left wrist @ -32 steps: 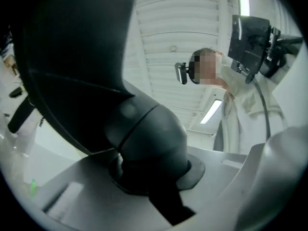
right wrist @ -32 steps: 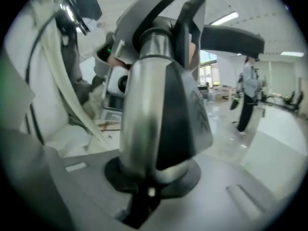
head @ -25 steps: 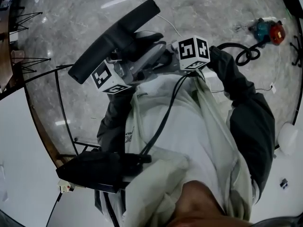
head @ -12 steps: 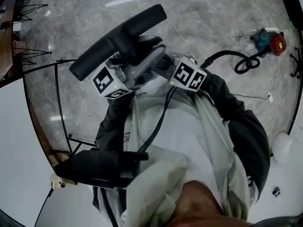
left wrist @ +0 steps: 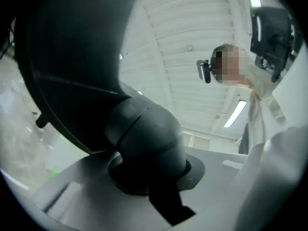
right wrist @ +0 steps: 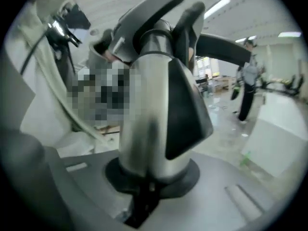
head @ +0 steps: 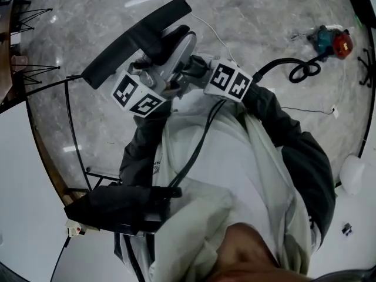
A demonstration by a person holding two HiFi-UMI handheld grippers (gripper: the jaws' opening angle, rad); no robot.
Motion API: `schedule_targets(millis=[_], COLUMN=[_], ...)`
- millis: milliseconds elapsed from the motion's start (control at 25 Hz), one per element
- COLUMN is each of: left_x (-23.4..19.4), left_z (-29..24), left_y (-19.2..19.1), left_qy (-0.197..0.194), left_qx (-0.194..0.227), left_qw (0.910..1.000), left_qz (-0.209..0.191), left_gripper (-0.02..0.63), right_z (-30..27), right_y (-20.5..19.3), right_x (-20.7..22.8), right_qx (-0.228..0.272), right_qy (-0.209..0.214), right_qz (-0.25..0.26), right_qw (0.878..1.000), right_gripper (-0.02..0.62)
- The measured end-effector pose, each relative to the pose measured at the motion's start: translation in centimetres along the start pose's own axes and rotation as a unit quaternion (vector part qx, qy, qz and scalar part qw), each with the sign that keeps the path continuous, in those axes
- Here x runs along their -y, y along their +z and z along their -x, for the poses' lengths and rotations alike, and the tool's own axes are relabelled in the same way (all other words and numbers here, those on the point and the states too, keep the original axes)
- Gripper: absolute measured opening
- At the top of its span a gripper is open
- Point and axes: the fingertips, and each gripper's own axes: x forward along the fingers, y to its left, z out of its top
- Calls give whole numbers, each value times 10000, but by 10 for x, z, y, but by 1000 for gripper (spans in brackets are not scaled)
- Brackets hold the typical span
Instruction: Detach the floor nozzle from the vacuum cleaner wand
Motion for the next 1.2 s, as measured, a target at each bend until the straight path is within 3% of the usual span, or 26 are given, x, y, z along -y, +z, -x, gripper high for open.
schedule_targets(millis=[80,120,200,280,360,480,560,640,760,880,960,1040,1120,1200], left_x=[-11,-12,-3,15,38,70,72,60,34,9,-7,-12,-2,18], left_z=[1,1,1,0,-1,-6,-10,-14,-13,-11,-6,-3,-3,-1], left_y=[-4,-5,-2,2,3,1,-2,-2,1,-1,-2,0,4,8], left_qy=[406,427,135,-419,-1115,-2063,-2215,-1986,-1259,-377,178,373,63,-589], left_qx=[-211,-256,-205,-89,8,100,117,122,78,-120,-266,-296,-209,-62], left_qw=[9990,9988,9997,9989,9934,9784,9751,9799,9920,9992,9995,9989,9997,9981], left_qz=[15,13,-70,-194,-254,-65,70,142,39,29,45,34,-65,-158], left_gripper=[74,71,71,72,74,75,77,77,75,75,74,71,72,74], right_z=[-4,-4,-2,1,9,30,40,39,24,9,0,-1,3,6], right_y=[-1,-1,0,3,3,-3,-5,-4,-1,-1,1,2,3,5], right_x=[20,27,28,15,-6,-34,-43,-40,-25,1,21,33,33,19], right_qx=[2,-19,10,152,243,176,135,110,96,93,67,-16,-30,52], right_qy=[-1187,-1570,-1704,-1086,-31,1657,2430,2542,1748,176,-1104,-1949,-2038,-1409], right_qz=[15,60,197,361,468,474,363,234,120,19,-21,44,194,377], right_qw=[9929,9876,9852,9933,9986,9849,9693,9668,9845,9998,9939,9808,9788,9893], right_gripper=[43,43,43,43,43,43,43,43,41,41,40,40,40,40])
